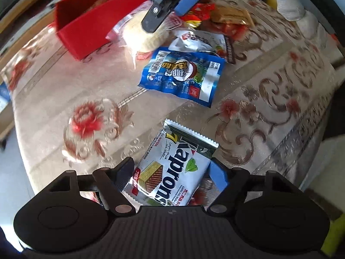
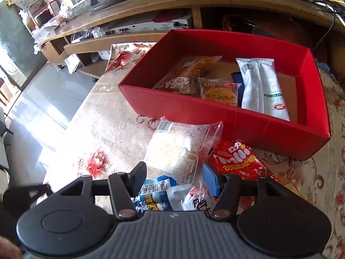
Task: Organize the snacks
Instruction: 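Grasp the clear bun bag with the right tool while the left tool holds the Kapron wafer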
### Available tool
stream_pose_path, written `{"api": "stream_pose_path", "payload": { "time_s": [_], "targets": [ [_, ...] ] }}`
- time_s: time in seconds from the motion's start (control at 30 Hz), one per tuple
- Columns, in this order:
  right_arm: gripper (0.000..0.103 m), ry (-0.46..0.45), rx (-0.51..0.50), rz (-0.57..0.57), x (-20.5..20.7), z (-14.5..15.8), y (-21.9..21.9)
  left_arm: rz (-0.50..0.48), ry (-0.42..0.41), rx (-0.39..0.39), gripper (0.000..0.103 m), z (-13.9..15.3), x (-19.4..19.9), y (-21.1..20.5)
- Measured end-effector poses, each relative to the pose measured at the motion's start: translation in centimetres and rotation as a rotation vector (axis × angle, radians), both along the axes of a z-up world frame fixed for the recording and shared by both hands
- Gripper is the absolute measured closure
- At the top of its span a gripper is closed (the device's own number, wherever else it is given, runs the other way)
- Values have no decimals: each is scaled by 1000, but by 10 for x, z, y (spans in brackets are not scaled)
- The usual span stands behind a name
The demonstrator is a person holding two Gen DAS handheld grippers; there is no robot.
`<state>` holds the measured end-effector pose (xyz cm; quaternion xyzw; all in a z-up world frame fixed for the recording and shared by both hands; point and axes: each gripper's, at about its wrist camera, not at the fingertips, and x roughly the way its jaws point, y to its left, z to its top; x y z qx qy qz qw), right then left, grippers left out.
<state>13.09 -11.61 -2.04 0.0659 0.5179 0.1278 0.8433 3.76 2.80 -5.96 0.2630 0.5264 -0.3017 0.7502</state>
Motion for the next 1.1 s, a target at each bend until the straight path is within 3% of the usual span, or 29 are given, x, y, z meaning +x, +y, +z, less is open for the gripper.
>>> {"api": "stream_pose_path", "payload": {
  "time_s": [0.3, 0.47, 0.6, 0.9, 1.1],
  "targets": [
    [45, 13, 16, -42, 5, -4, -1, 220, -11, -120, 30, 6, -5, 3],
    [40, 7, 17, -65, 16, -6, 8, 270, -19, -133, 32, 6, 0, 4],
    [39, 28, -11, -78, 27, -15, 18, 268, -31, -129, 31, 8, 2, 5],
    [19, 46, -31, -101, 43, -25, 38, 269, -18, -137, 20, 4, 3, 4],
    [14, 77, -47, -92, 55, -33, 52, 245, -40, -114, 14, 1, 0, 0]
  ]
}}
